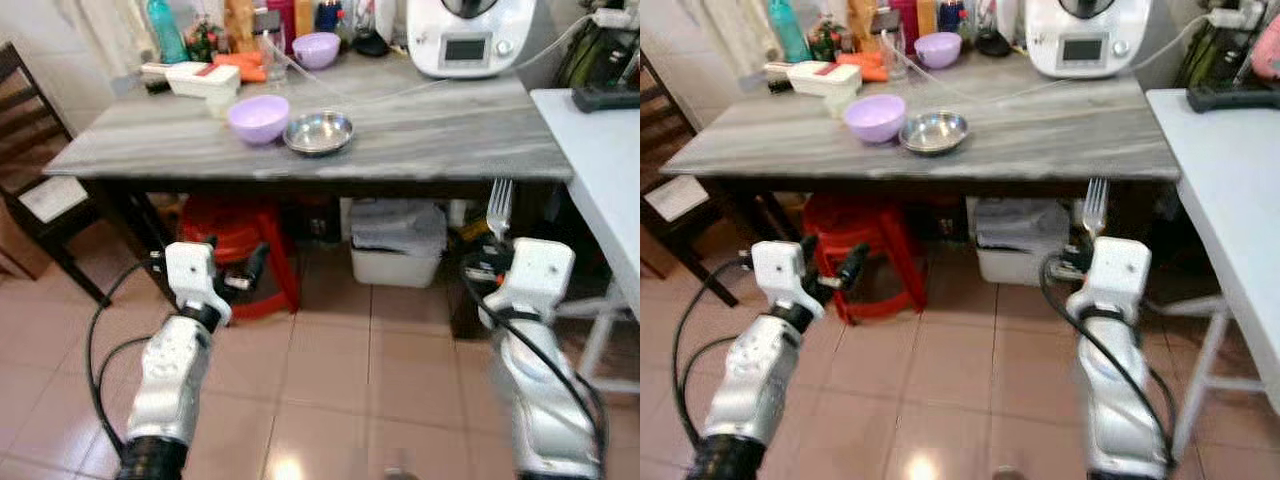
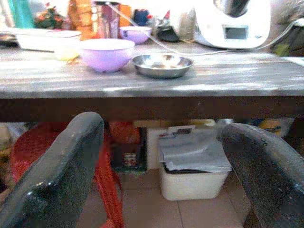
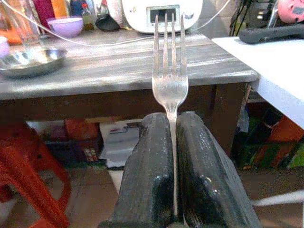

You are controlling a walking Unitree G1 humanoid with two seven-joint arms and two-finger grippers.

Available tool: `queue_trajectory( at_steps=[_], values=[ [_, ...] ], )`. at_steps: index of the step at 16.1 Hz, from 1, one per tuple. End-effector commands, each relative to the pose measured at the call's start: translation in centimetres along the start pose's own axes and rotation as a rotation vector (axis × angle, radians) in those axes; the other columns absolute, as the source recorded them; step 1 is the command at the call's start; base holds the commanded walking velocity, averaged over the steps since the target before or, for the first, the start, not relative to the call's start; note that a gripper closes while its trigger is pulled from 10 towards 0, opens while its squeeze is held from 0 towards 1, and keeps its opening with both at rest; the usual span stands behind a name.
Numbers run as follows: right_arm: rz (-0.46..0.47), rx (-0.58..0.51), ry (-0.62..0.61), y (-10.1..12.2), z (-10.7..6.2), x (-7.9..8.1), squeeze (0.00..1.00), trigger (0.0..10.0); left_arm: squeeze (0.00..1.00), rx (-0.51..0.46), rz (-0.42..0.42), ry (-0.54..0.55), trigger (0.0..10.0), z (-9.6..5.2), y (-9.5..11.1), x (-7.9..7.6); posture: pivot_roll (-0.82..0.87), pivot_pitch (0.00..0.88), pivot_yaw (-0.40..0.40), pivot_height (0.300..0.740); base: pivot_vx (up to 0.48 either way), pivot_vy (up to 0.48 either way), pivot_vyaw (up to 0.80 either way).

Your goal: Setting the table

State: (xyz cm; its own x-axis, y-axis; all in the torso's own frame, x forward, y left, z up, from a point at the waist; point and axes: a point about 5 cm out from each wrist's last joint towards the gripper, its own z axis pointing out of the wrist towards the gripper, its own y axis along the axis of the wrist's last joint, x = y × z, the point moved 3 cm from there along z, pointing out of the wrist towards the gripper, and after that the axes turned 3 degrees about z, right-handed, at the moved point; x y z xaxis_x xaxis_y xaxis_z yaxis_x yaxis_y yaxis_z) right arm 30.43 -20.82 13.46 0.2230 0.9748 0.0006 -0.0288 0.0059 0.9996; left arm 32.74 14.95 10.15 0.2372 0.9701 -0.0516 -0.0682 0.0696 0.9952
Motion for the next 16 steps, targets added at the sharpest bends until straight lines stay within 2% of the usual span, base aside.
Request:
queue_trajectory(
  at_steps=[1, 4, 10, 14, 16],
  values=[
    [0.014, -0.052, 0.029, 1.0, 0.0, 0.7, 0.0, 10.0, 0.0, -0.009, 0.045, 0.055, 10.0, -0.8, 0.4, 1.8, -0.14, 0.05, 0.088, 0.74, 0.48, 0.0, 0.0],
    [0.011, -0.044, 0.032, 0.7, -0.3, 0.6, 0.0, 10.0, 0.0, -0.003, 0.053, 0.065, 10.0, -1.2, 0.2, 2.0, -0.14, 0.044, 0.089, 0.74, 0.48, 0.0, 0.0],
    [0.012, -0.051, 0.047, 0.7, -0.2, 0.8, 0.0, 10.0, 0.0, 0.005, 0.052, 0.041, 10.0, -1.4, -0.1, 1.2, -0.14, 0.037, 0.087, 0.74, 0.48, 0.0, 0.0],
    [0.015, -0.055, 0.048, 0.7, -0.2, 1.0, 0.0, 10.0, 0.0, 0.003, 0.043, 0.038, 10.0, -1.2, 0.0, 1.0, -0.14, 0.037, 0.087, 0.74, 0.48, 0.0, 0.58],
    [0.019, -0.055, 0.046, 0.7, -0.2, 1.0, 0.0, 10.0, 0.0, 0.008, 0.036, 0.031, 10.0, -1.2, -0.2, 0.7, -0.14, 0.035, 0.091, 0.74, 0.341, 0.0, 0.0]
  ],
)
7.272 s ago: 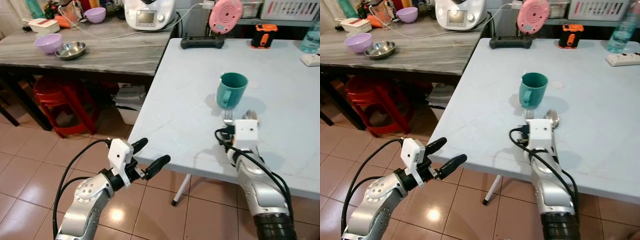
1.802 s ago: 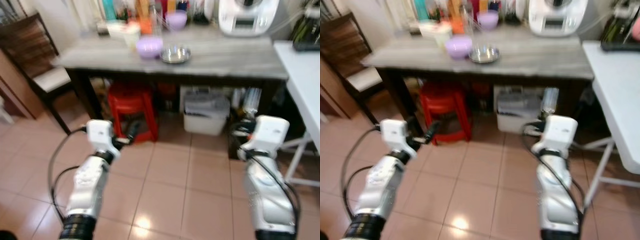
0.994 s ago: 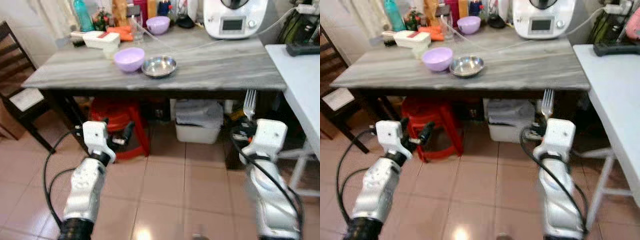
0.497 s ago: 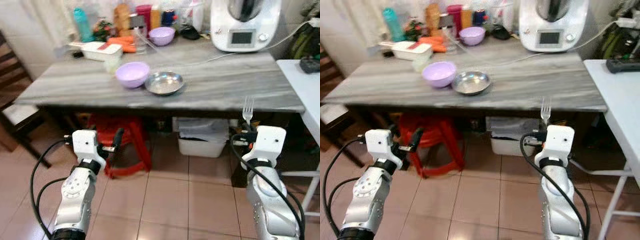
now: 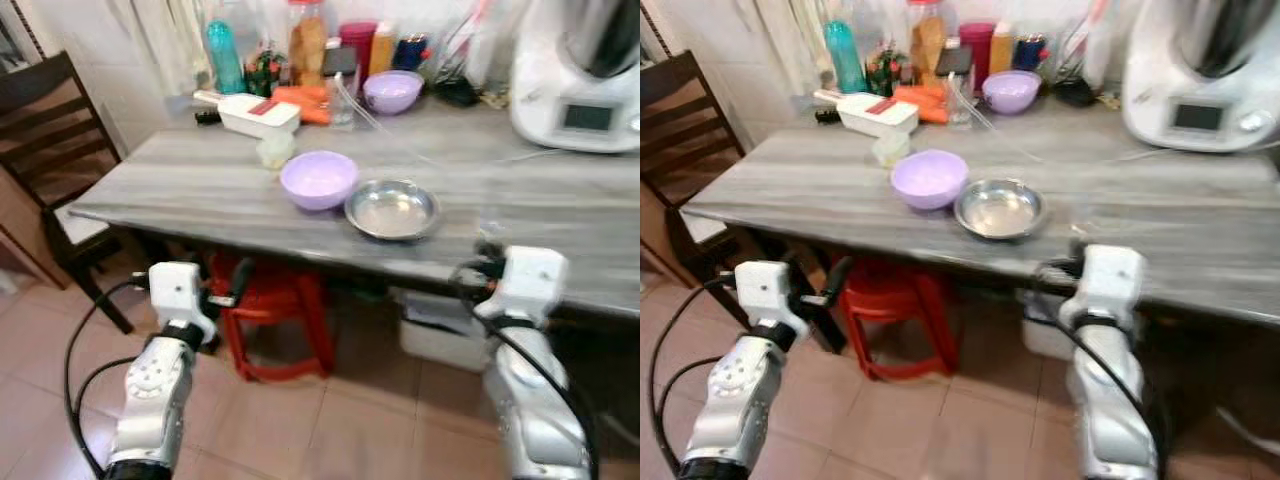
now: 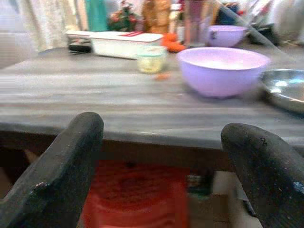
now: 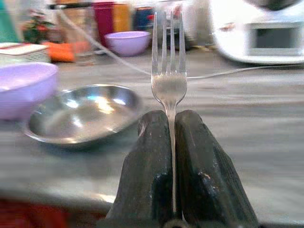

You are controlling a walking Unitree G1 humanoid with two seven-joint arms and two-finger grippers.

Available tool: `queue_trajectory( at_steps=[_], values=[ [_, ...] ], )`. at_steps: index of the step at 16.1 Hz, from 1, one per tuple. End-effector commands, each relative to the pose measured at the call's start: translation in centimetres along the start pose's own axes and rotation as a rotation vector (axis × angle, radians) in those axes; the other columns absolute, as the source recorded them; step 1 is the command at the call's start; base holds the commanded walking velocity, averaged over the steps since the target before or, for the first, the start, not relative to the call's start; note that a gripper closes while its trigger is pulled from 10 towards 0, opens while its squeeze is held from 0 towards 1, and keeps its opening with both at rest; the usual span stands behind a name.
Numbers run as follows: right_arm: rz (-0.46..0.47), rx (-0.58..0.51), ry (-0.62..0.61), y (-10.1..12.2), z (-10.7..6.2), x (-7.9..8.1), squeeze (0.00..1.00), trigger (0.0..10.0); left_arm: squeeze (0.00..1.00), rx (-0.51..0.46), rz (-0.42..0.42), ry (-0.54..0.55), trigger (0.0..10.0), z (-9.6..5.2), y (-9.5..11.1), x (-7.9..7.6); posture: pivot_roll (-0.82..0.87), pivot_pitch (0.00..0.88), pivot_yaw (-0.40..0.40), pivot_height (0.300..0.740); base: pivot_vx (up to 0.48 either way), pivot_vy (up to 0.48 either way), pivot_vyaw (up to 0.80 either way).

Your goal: Setting the table

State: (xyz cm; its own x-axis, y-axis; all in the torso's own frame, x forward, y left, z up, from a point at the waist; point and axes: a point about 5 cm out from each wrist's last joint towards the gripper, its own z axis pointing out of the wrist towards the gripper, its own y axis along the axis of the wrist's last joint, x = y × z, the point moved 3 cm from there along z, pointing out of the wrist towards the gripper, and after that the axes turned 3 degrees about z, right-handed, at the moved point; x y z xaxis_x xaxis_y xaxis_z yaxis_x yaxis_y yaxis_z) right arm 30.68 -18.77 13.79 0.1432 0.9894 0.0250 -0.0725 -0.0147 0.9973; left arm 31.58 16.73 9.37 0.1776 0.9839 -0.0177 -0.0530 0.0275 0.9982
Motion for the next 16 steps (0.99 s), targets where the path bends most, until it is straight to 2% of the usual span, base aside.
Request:
queue_trajectory(
  at_steps=[1, 7, 10, 13, 16],
  values=[
    [-0.01, -0.016, -0.035, 0.4, 0.0, -1.1, 0.0, 10.0, 0.0, -0.014, -0.008, -0.03, 10.0, 0.3, 0.4, -0.9, -0.14, 0.038, 0.091, 0.74, 0.319, 0.0, 0.0],
    [-0.017, 0.003, -0.08, 0.1, 0.1, -1.4, 0.0, 10.0, 0.0, 0.001, -0.023, -0.067, 10.0, 0.0, 0.1, -1.4, -0.14, 0.039, 0.091, 0.74, 0.043, 0.0, 0.0],
    [-0.012, 0.001, -0.079, 0.1, 0.1, -1.4, 0.0, 10.0, 0.0, 0.001, -0.033, -0.089, 10.0, -0.1, 0.1, -1.6, -0.14, 0.039, 0.091, 0.74, 0.0, 0.0, -0.8],
    [-0.011, 0.005, -0.081, 0.1, 0.2, -1.3, 0.0, 10.0, 0.0, 0.008, -0.034, -0.103, 10.0, -0.4, 0.0, -1.8, -0.14, 0.045, 0.091, 0.74, 0.0, 0.0, -0.15],
    [-0.008, 0.005, -0.084, 0.0, 0.3, -1.4, 0.0, 10.0, 0.0, 0.015, -0.045, -0.113, 10.0, -0.7, -0.2, -2.0, -0.14, 0.048, 0.09, 0.74, 0.0, 0.0, -0.72]
  ],
)
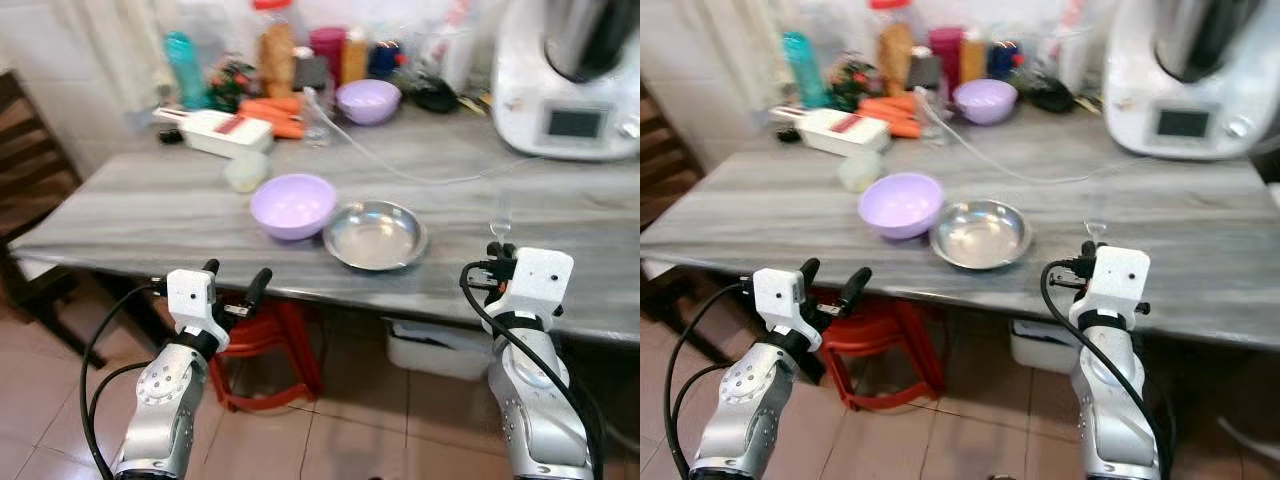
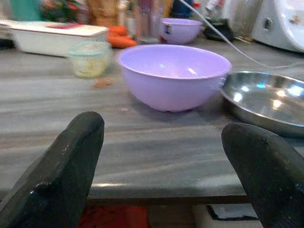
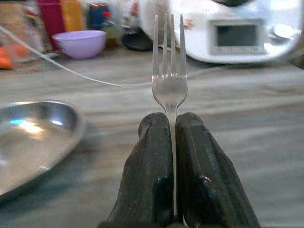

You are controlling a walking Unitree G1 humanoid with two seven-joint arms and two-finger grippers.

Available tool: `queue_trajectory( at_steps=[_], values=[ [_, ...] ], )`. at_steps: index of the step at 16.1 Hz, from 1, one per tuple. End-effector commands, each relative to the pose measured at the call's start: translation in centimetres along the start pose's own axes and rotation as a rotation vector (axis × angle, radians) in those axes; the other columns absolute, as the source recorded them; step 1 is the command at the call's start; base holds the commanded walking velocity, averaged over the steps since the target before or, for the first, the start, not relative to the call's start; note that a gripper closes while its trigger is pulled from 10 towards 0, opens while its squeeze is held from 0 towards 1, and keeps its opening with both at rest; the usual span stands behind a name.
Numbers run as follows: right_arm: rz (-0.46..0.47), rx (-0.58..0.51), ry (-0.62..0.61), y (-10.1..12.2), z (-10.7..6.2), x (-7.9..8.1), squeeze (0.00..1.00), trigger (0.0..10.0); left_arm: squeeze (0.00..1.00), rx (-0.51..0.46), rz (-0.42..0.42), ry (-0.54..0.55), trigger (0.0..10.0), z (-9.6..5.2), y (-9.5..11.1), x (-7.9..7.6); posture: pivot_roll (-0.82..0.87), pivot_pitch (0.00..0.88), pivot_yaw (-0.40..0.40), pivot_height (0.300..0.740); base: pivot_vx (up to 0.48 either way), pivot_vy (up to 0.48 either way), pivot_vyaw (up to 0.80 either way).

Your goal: Setting the table

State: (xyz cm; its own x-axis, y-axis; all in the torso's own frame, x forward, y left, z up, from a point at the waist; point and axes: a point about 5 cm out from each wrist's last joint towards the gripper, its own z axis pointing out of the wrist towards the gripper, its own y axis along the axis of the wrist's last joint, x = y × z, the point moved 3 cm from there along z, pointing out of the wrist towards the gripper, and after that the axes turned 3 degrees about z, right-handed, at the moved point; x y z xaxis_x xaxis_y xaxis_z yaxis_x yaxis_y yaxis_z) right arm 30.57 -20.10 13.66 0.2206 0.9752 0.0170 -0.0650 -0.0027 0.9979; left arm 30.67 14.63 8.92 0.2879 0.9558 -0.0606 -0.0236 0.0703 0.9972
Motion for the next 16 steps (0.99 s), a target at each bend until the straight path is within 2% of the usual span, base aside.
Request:
queue_trajectory(
  at_steps=[1, 5, 8, 9, 10, 12, 16],
  values=[
    [0.005, -0.002, -0.008, 0.2, 0.3, -0.1, 0.0, 10.0, 0.0, -0.002, -0.004, -0.014, 10.0, -0.2, 0.2, 0.0, -0.14, 0.048, 0.09, 0.74, 0.0, 0.0, -0.46],
    [0.016, -0.002, -0.026, 0.3, 0.7, -0.3, 0.0, 10.0, 0.0, 0.013, -0.017, -0.086, 10.0, -0.4, -0.1, -0.9, -0.14, 0.05, 0.089, 0.74, 0.0, 0.0, 0.0],
    [-0.002, 0.049, -0.038, -0.2, 1.7, -0.3, 0.0, 10.0, 0.0, 0.037, -0.03, -0.241, 10.0, -1.2, -0.5, -2.4, -0.14, 0.057, 0.089, 0.74, 0.0, 0.0, 0.0],
    [-0.012, 0.055, -0.039, -0.3, 1.8, -0.3, 0.0, 10.0, 0.0, 0.038, -0.029, -0.258, 10.0, -1.3, -0.5, -2.6, -0.14, 0.057, 0.089, 0.74, 0.0, 0.0, 0.0],
    [-0.001, 0.068, -0.044, -0.4, 2.0, -0.3, 0.0, 10.0, 0.0, 0.039, -0.037, -0.278, 10.0, -1.5, -0.5, -2.8, -0.14, 0.057, 0.089, 0.74, 0.0, 0.0, 0.0],
    [0.094, 0.124, -0.071, -1.0, 2.9, -0.1, 0.0, 10.0, 0.0, 0.03, -0.072, -0.367, 10.0, -1.7, 0.0, -3.8, -0.14, 0.063, 0.089, 0.74, 0.0, 0.0, 0.0],
    [0.128, 0.178, -0.083, -1.2, 4.4, 1.1, 0.0, 10.0, 0.0, 0.033, -0.092, -0.446, 10.0, -1.9, 0.3, -4.4, -0.14, 0.064, 0.091, 0.74, 0.0, 0.0, 0.0]
  ],
)
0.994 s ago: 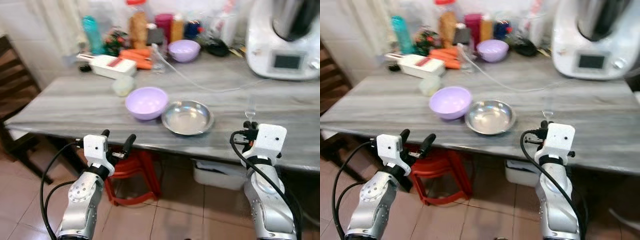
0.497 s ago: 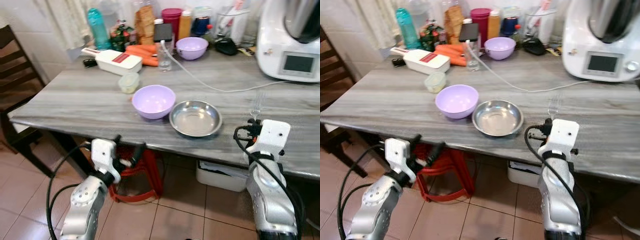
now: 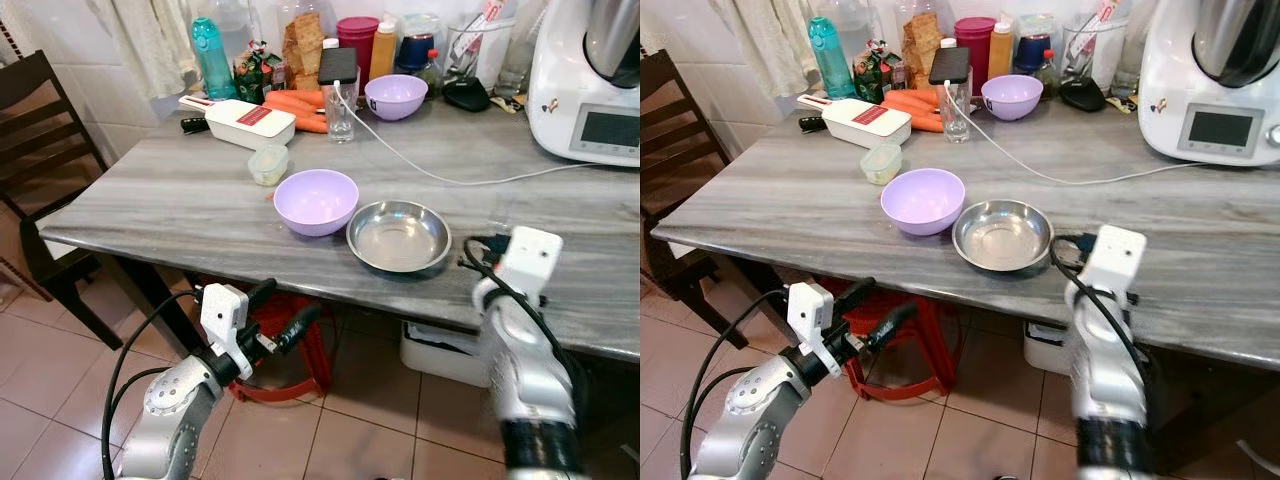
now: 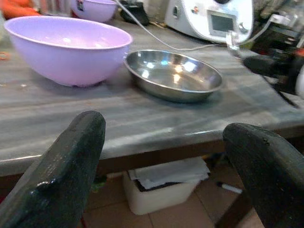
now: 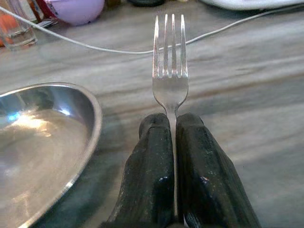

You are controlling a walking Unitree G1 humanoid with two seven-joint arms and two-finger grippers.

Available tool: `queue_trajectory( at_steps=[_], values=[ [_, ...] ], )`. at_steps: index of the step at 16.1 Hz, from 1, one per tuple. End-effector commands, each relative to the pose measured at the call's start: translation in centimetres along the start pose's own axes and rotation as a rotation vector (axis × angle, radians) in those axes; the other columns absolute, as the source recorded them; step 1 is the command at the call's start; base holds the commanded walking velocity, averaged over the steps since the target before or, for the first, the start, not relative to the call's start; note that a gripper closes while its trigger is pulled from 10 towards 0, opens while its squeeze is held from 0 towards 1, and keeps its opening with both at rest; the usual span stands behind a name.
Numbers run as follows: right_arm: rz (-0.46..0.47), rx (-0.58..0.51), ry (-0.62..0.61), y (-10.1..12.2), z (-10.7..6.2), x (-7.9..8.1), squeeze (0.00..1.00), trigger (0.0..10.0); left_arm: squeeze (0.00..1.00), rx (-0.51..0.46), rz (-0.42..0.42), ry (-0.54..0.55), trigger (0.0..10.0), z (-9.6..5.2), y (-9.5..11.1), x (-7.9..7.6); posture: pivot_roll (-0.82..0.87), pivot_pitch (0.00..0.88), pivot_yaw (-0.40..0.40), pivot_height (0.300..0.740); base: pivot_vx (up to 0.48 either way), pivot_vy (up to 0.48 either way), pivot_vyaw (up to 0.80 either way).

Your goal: Setting the table

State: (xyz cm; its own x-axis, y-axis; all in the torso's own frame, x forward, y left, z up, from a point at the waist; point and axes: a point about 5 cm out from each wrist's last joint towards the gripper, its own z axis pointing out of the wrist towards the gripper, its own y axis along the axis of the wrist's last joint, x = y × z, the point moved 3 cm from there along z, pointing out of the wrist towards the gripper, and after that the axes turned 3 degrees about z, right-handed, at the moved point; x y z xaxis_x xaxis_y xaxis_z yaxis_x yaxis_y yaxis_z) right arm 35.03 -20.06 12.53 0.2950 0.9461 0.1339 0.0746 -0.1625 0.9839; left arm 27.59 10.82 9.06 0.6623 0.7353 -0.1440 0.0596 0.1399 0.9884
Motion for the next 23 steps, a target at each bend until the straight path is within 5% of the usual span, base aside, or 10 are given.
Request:
queue_trajectory(
  at_steps=[1, 12, 18, 19, 20, 23],
  values=[
    [0.021, 0.018, -0.012, 0.0, 0.5, 0.3, 0.0, 10.0, 0.0, 0.001, 0.01, -0.025, 10.0, -0.2, 0.5, 0.0, -0.14, 0.064, 0.091, 0.74, 0.0, 0.0, 0.0],
    [0.037, 0.118, 0.015, -1.6, 3.0, 2.1, 0.0, 10.0, 0.0, 0.024, 0.02, -0.05, 10.0, -0.4, 0.8, 0.5, -0.11, 0.06, 0.085, 0.74, 0.0, 0.0, 0.0],
    [0.014, 0.149, 0.034, -3.0, 3.0, 2.4, 0.0, 10.0, 0.0, 0.031, 0.015, -0.072, 10.0, -0.3, 0.7, 0.1, -0.11, 0.066, 0.085, 0.74, 0.0, 0.0, 0.0],
    [0.011, 0.149, 0.034, -3.0, 3.1, 2.4, 0.36, 10.0, 0.0, 0.032, 0.014, -0.076, 10.0, -0.3, 0.7, 0.0, -0.11, 0.065, 0.084, 0.74, 0.0, 0.0, 0.0],
    [0.009, 0.148, 0.035, -3.1, 3.1, 2.4, 1.0, 10.0, 0.0, 0.037, 0.008, -0.093, 10.0, -0.3, 0.6, -0.3, -0.11, 0.065, 0.084, 0.74, 0.0, 0.0, 0.0],
    [0.008, 0.143, 0.032, -3.1, 3.2, 2.2, 1.0, 10.0, 0.0, 0.039, 0.003, -0.106, 10.0, -0.2, 0.5, -0.5, -0.11, 0.063, 0.083, 0.74, 0.0, 0.0, 0.0]
  ],
)
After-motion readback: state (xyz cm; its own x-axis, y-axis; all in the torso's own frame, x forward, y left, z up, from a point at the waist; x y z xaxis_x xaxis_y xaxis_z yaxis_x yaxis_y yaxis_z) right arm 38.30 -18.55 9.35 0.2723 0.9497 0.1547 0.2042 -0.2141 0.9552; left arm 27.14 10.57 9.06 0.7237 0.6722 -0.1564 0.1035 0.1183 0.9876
